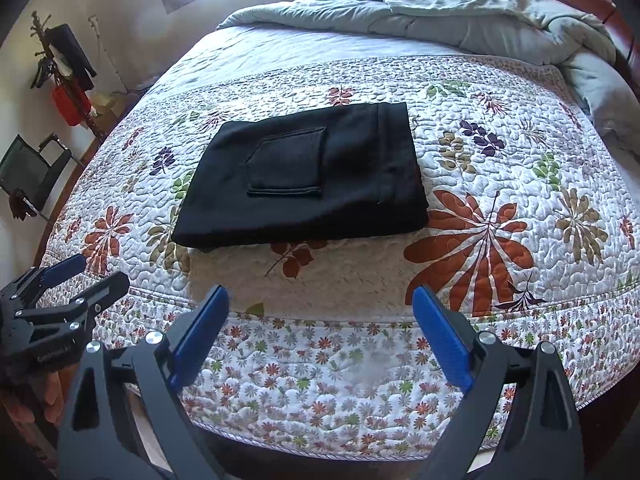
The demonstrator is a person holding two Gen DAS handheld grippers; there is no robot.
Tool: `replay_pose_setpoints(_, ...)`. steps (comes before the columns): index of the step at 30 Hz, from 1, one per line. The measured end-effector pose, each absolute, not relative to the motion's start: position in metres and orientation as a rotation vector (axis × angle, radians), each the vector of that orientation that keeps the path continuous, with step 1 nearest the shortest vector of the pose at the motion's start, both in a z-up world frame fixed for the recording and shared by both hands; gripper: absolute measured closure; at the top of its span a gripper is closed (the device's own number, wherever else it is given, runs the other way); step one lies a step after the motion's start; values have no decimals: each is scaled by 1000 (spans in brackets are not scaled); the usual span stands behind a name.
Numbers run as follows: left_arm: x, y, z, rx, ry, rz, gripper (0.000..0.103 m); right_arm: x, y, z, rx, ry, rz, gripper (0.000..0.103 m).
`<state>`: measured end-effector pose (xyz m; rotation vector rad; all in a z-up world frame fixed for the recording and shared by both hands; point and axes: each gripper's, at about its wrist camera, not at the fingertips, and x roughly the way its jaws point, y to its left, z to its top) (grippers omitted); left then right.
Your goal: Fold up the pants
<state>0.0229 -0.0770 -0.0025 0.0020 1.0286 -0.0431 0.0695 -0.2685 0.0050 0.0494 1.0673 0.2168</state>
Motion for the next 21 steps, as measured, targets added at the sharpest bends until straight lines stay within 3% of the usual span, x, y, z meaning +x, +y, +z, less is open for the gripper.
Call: replay_pose_setpoints(21, 31, -79, -10, 0, 1052, -39, 11, 76, -270, -1, 45, 1083, 199, 10)
